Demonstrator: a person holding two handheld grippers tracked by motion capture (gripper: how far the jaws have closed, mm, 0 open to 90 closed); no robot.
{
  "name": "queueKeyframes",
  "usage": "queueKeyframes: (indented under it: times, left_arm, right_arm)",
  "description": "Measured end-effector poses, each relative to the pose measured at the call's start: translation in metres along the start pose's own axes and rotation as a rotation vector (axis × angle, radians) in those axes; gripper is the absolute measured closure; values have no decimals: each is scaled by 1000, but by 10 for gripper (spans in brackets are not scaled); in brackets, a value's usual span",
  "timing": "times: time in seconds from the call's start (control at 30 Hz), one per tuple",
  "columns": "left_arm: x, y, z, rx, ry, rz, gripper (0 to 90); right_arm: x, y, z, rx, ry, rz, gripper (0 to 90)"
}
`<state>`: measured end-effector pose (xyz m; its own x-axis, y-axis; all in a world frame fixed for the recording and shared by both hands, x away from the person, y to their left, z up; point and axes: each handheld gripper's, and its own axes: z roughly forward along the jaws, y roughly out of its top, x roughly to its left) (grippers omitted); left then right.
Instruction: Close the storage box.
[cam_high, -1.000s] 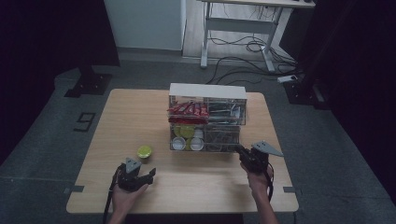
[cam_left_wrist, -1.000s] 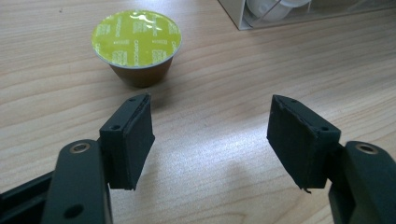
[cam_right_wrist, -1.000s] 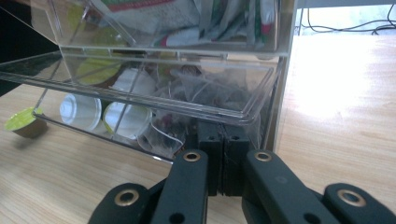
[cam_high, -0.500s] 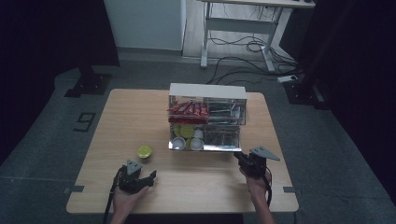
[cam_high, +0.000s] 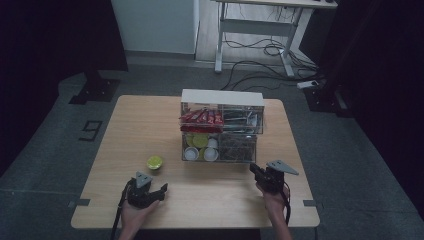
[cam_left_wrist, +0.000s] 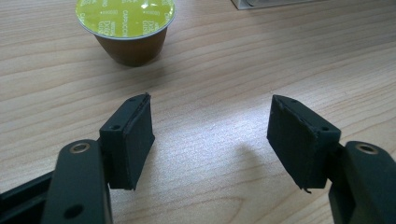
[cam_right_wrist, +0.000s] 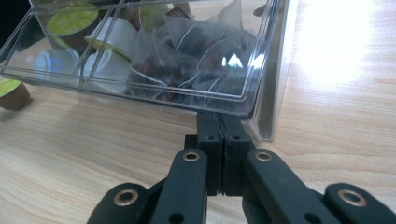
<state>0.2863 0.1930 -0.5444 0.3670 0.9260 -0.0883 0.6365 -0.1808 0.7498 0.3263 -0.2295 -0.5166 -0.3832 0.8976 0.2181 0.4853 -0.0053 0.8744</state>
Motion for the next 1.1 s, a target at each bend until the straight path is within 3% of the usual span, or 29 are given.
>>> queueKeyframes:
  times: [0.3, 0.43, 0.6, 0.73, 1.1]
  left_arm:
    - [-1, -1, 0, 4, -6, 1, 315]
    - [0, -1, 0, 0, -4, -3, 314]
    - [0, -1, -1, -4, -4, -3, 314]
    - [0, -2, -1, -7, -2, -4, 314]
    - [0, -4, -6, -11, -6, -6, 312]
  right_arm:
    - [-1, -3, 0, 6, 3, 0, 864]
    - [1, -5, -1, 8, -1, -7, 808]
    - [3, -8, -2, 7, -16, -21, 649]
    - [6, -10, -3, 6, 0, -46, 564]
    - [5, -20, -13, 34, 38, -103, 474]
